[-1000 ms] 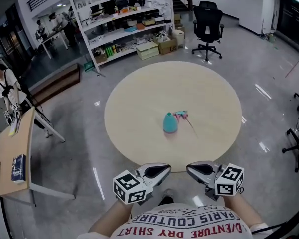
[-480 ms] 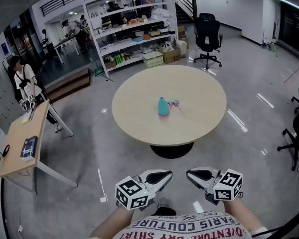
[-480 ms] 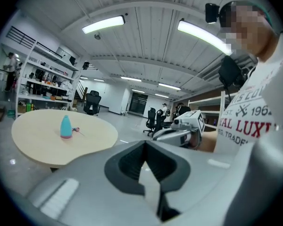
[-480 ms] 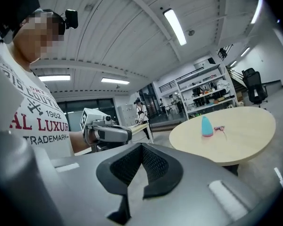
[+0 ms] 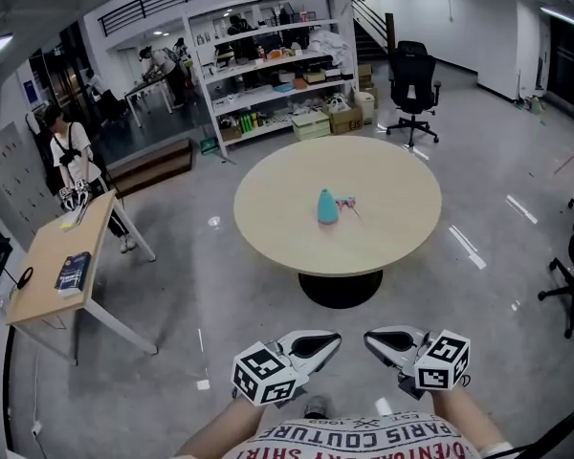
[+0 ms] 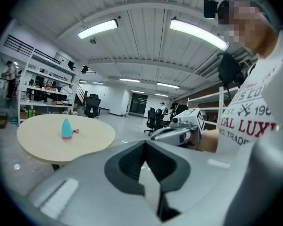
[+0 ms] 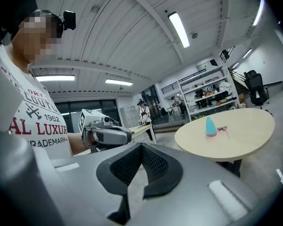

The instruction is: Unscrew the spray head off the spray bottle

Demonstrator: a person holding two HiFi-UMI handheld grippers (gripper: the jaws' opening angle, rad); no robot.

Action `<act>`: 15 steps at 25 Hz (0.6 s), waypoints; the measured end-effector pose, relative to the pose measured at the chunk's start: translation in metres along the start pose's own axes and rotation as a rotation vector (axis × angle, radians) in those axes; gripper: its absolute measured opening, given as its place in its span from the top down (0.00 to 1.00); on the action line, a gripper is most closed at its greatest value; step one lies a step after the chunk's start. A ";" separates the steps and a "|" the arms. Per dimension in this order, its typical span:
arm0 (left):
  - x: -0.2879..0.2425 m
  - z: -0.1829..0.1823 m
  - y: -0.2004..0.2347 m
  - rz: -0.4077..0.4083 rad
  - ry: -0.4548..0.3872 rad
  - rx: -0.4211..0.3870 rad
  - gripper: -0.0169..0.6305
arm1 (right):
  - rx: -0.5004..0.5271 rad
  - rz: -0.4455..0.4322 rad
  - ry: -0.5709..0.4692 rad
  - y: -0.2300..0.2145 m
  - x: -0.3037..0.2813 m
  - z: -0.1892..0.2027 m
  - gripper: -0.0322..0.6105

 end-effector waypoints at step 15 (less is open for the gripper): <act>0.010 0.012 -0.027 -0.007 -0.012 -0.015 0.97 | 0.017 -0.027 -0.024 0.029 0.009 0.001 0.95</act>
Point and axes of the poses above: the fingertips, and each gripper's own axes: x backward along the fingers, y to its left, z out of its underside, the point moved 10 cm from there along x, backward along the fingers, and after that the axes turned 9 degrees about x, right-handed, at the moved point
